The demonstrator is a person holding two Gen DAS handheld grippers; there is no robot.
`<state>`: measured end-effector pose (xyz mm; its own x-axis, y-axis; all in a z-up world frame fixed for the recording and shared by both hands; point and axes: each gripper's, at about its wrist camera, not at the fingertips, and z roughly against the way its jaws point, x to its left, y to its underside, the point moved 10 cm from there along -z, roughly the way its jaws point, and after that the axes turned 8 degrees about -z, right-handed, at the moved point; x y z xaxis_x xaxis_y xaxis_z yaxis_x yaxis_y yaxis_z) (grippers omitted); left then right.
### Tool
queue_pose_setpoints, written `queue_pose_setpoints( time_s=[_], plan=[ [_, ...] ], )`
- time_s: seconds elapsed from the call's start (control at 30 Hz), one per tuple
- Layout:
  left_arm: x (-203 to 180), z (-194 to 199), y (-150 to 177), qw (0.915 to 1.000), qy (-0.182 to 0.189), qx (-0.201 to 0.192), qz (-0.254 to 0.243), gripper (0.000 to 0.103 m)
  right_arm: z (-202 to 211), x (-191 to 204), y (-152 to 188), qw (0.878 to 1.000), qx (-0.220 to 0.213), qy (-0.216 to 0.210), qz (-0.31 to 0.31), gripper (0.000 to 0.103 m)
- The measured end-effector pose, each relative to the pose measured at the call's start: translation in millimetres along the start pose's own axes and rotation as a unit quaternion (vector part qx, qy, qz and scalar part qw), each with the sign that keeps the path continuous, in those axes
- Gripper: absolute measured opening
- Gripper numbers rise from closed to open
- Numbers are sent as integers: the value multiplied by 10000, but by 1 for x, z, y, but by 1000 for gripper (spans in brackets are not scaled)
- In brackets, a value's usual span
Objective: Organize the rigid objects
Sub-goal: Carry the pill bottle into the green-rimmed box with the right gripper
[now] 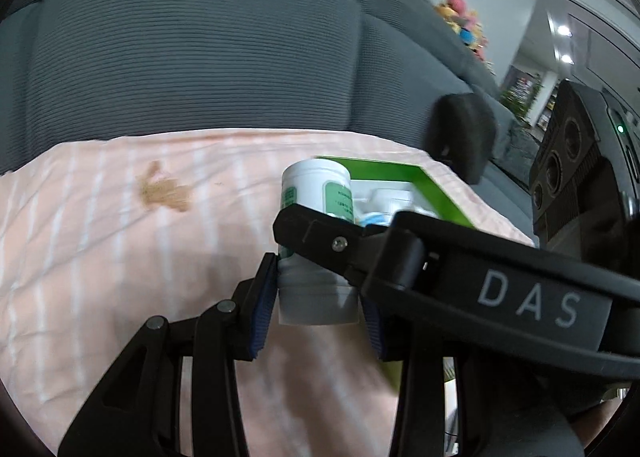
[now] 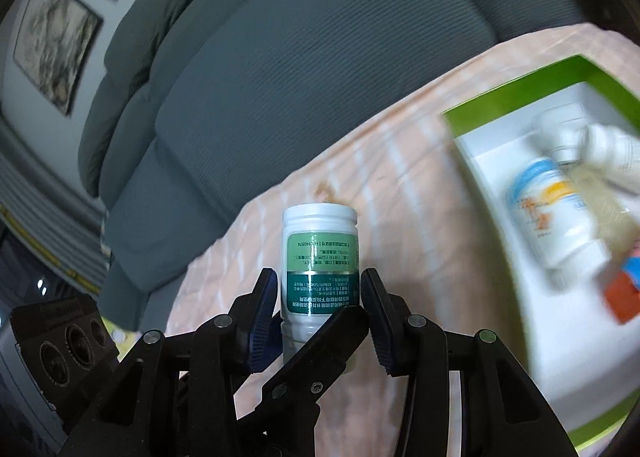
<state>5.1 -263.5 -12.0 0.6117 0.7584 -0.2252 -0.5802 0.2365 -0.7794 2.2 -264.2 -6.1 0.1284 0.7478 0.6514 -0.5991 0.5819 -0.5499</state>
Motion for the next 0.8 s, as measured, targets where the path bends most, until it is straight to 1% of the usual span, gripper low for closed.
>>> queue_pose_setpoints(
  time_s=[0.17,0.23,0.47,0.8],
  plan=[
    [-36,-18,-8,9992,306,62,-247,38,27,-30,-18,9994,-249,184,-179,47],
    [-44,-25,-9,9988,357,116,-313,38,35,-41,-23,9990,-310,244,-227,47],
    [-68,-49,-8,9969,560,360,-425,38,46,-73,-35,9975,-349,413,-457,47],
    [-90,-73,0,9935,706,767,-458,38,52,-113,-43,9948,-241,588,-793,47]
  ],
)
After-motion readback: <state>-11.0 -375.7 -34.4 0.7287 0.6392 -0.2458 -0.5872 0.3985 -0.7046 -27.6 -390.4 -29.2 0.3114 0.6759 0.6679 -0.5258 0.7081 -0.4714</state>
